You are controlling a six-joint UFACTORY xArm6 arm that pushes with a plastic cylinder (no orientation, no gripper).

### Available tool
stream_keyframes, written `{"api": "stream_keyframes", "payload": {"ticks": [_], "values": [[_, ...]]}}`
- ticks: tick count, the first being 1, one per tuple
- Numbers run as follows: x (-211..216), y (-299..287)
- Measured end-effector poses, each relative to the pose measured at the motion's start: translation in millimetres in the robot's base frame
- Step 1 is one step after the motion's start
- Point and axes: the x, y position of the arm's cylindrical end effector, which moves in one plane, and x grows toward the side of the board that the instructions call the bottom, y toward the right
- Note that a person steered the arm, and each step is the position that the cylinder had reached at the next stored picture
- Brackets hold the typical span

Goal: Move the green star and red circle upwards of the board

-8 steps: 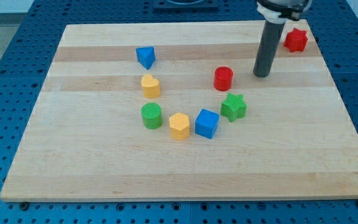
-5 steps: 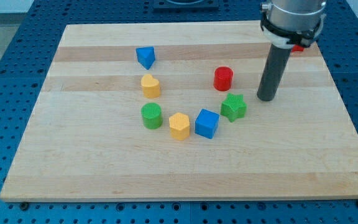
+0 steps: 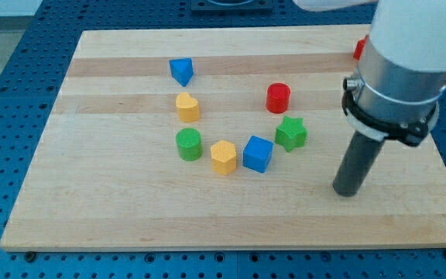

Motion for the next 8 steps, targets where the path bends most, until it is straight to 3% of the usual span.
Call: {"api": "stream_keyframes", "payload": {"ticks": [3,5,8], "values": [[60,0],[60,-8],[0,-40]]}}
